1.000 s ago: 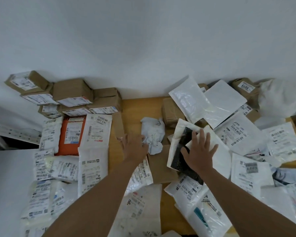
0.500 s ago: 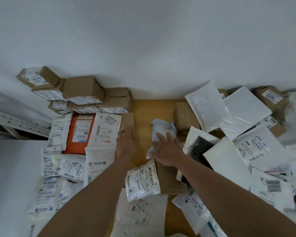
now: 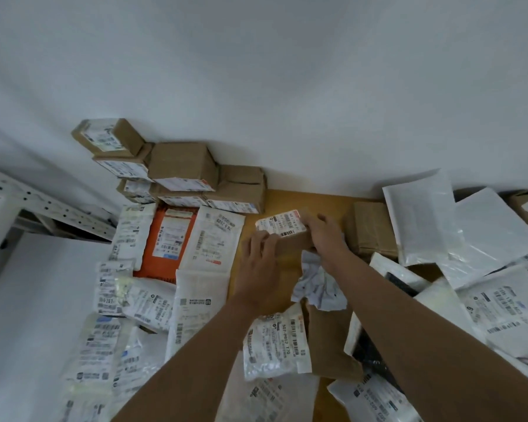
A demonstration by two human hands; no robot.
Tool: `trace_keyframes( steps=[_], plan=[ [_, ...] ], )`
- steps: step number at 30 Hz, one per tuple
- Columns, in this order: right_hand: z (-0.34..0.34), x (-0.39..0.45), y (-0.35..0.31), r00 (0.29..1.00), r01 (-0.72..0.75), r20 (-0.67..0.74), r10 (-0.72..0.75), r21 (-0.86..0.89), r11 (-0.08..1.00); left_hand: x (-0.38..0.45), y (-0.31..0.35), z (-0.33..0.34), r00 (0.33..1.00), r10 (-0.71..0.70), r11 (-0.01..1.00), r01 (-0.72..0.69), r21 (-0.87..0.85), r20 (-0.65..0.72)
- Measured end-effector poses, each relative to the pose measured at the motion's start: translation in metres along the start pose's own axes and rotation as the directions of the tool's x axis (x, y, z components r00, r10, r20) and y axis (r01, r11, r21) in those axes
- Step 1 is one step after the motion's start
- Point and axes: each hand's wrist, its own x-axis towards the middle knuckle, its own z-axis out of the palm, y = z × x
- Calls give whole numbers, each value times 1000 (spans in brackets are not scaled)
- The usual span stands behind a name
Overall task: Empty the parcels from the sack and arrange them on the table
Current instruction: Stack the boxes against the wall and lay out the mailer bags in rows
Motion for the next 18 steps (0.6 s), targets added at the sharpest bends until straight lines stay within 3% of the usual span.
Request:
trace_keyframes(
  steps=[3,7,12,16,18],
  plan=[
    [0,8,1,997,11,72,-23,173,985,11,-6,-6,985,-171,981,167,-94,-33],
    [8,8,-9,983,40,159,-93,314,949,30,-9,-13,920,-392,866,367,-340,-5],
    [37,15,-31,979,58,177,-104,248,967,57,-18,-29,840,-542,746,496,-445,28],
    [59,19,-51,988,72,126,-87,125,990,79,-29,-42,778,-624,649,566,-508,70],
    [65,16,-55,986,153,60,-155,40,987,83,-32,-45,774,-631,642,555,-529,46]
  ],
)
